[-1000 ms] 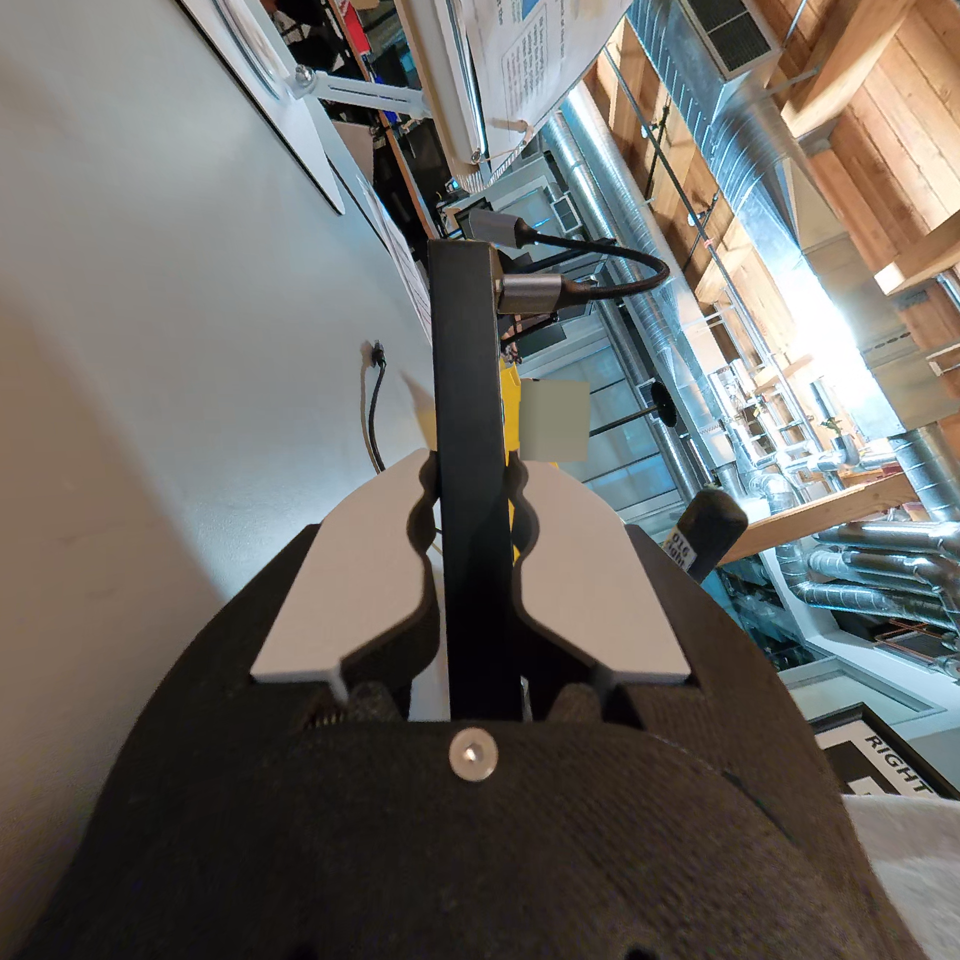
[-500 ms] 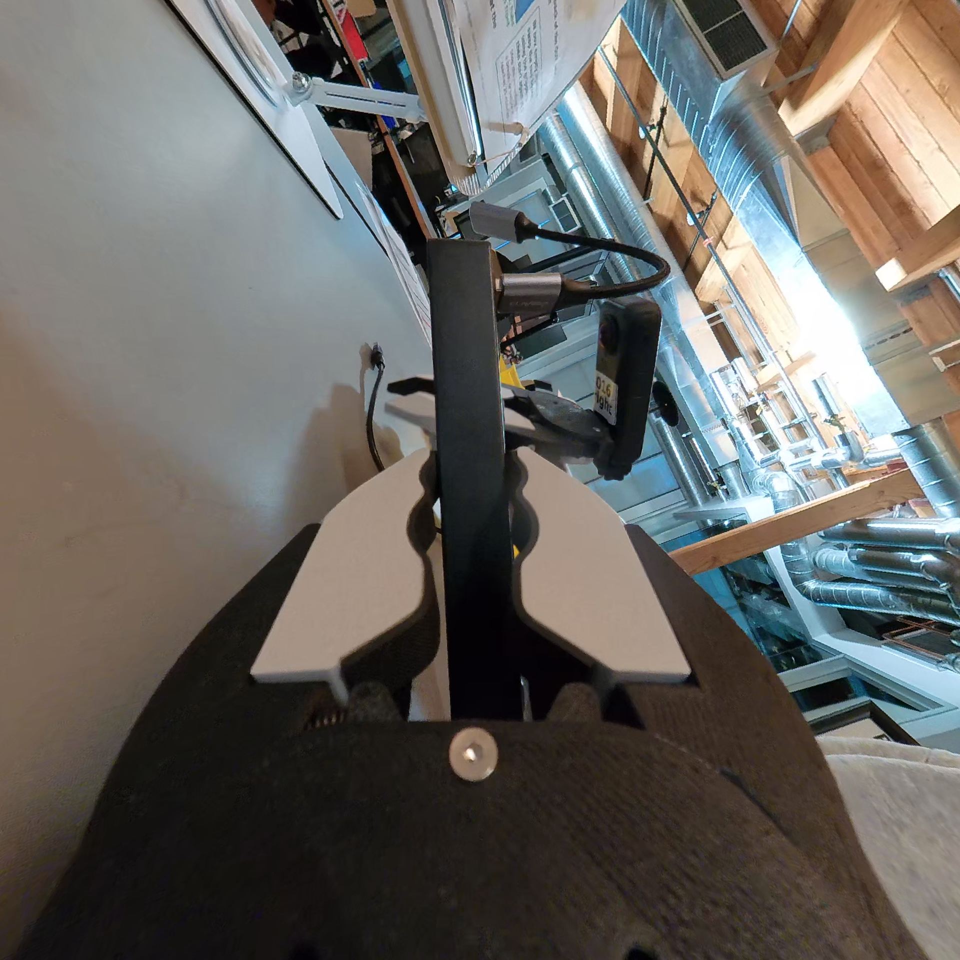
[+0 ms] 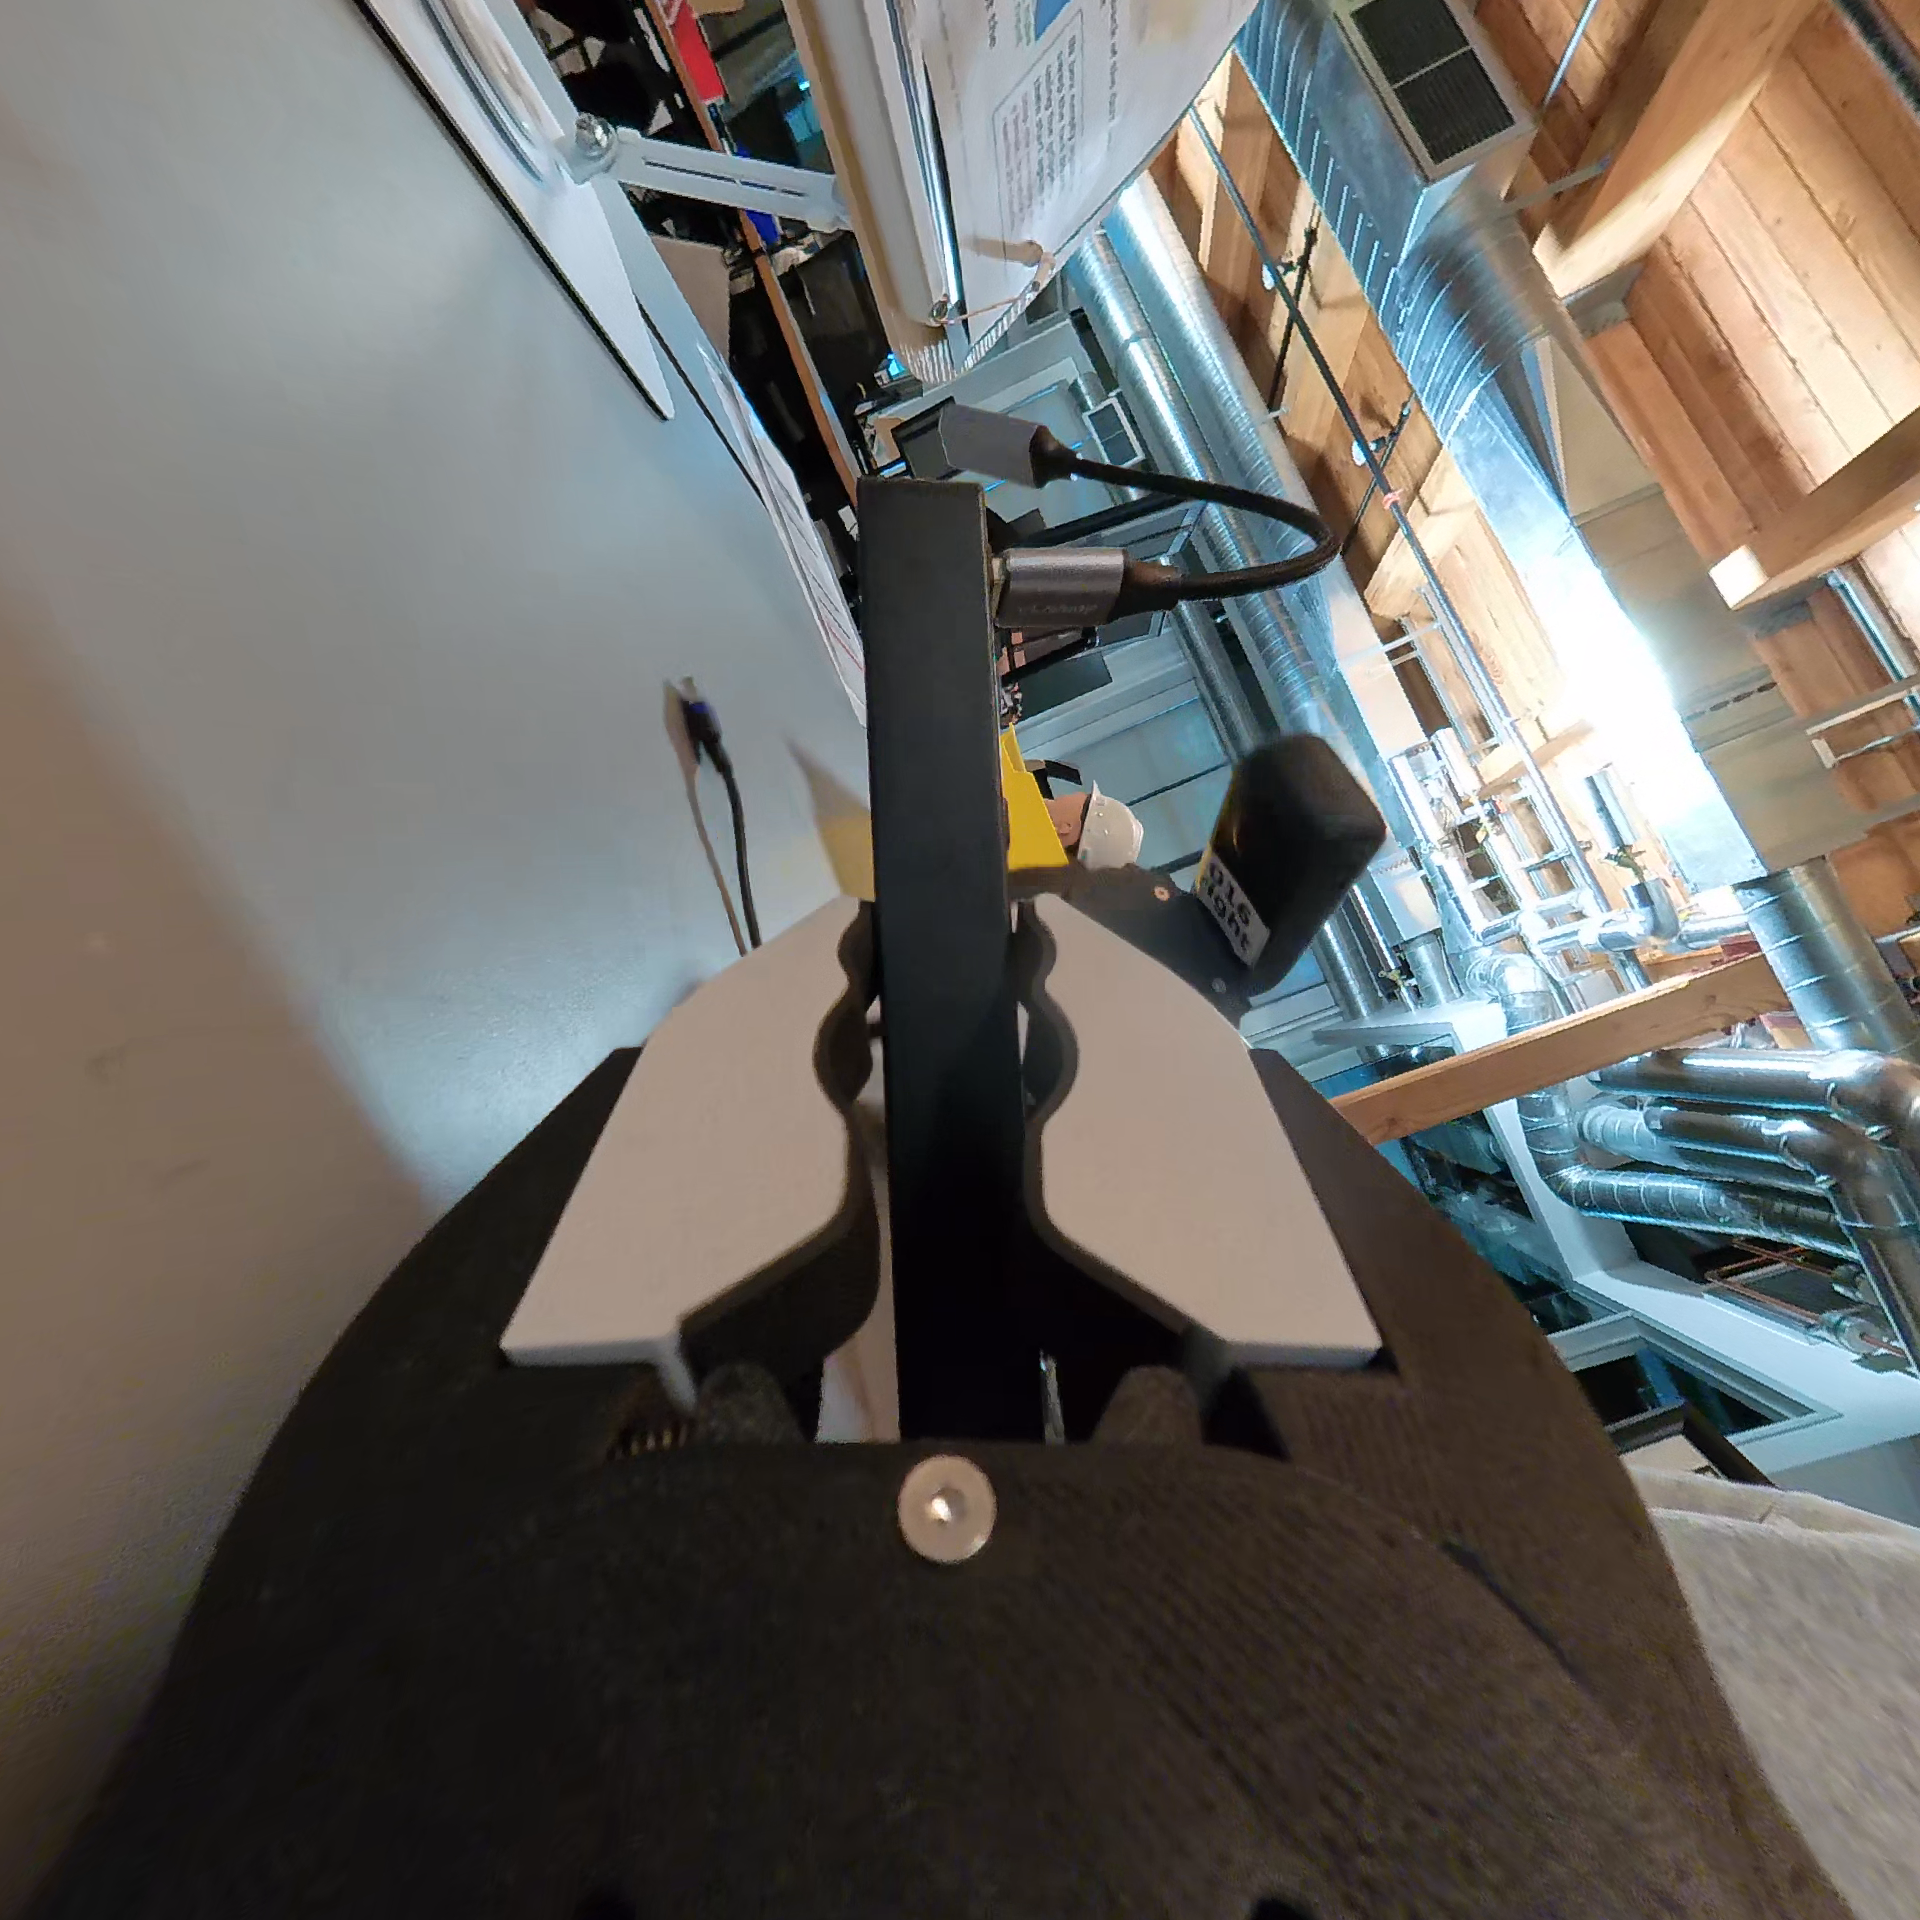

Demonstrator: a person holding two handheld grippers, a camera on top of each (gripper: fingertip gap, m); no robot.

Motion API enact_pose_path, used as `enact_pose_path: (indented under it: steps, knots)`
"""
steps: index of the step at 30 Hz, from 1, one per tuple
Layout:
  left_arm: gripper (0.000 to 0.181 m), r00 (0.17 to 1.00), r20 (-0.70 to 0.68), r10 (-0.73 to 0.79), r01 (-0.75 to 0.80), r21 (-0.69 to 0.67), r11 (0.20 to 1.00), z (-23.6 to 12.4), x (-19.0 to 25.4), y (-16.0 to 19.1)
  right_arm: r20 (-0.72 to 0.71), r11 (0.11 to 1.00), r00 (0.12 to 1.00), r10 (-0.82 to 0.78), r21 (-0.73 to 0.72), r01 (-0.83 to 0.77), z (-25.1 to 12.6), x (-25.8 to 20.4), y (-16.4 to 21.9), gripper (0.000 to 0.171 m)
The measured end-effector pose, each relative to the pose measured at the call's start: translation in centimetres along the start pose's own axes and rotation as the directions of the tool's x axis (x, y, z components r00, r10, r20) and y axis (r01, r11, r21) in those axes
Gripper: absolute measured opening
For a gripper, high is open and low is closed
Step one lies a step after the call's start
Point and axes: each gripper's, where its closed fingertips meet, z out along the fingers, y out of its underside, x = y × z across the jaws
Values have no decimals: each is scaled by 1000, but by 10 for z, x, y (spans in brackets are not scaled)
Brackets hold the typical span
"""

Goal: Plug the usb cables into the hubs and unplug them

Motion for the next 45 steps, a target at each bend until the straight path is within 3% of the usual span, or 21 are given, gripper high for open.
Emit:
enact_pose_path:
  steps: [1, 5, 7, 14, 19, 23, 26, 30, 33, 38, 45]
  knots:
    - [25, 1000, -1, -3, 3, 1, 1000, 0, 0, 0, 56, 999, 998, -43, -30, 45, -6, -10, 11, 5]
    - [26, 1000, -3, -10, 10, 1, 1000, 0, 0, -1, 95, 985, 994, 46, -172, -29, -37, -12, 58, 6]
    - [26, 1000, -3, -9, 9, 2, 1000, 0, 0, -1, 87, 986, 992, 88, -147, -75, -48, -9, 63, 15]
    - [26, 1000, -1, -10, 10, 4, 1000, 0, -1, -1, -67, 992, 998, -15, 128, 24, -38, 4, 3, 32]
    - [25, 1000, -2, -10, 10, 2, 1000, 0, -1, -1, -143, 995, 988, -65, 67, 75, 3, 0, -4, 41]
    - [25, 1000, -4, -9, 9, 1, 1000, 0, 0, -1, -210, 992, 977, -38, 107, 62, 6, 9, -12, 11]
    - [25, 1000, -6, -3, 4, 3, 1000, 0, 0, -1, -255, 982, 964, -78, 148, 119, -5, 12, -19, 11]
    - [26, 999, -36, 20, -20, 12, 1000, 0, 7, -1, -108, 840, 986, -130, 517, 168, -52, -23, -63, 11]
    - [26, 997, -57, 42, -42, 7, 999, 2, 13, 2, -58, 732, 984, -170, 661, 166, -85, -37, -76, 11]
    - [26, 988, -87, 126, -128, -20, 992, 6, 25, 8, -60, 671, 972, -228, 714, 202, -104, -50, -81, 11]
    - [26, 976, -91, 199, -202, -34, 979, 7, 31, 10, -18, 698, 978, -206, 698, 160, -94, -51, -81, 11]
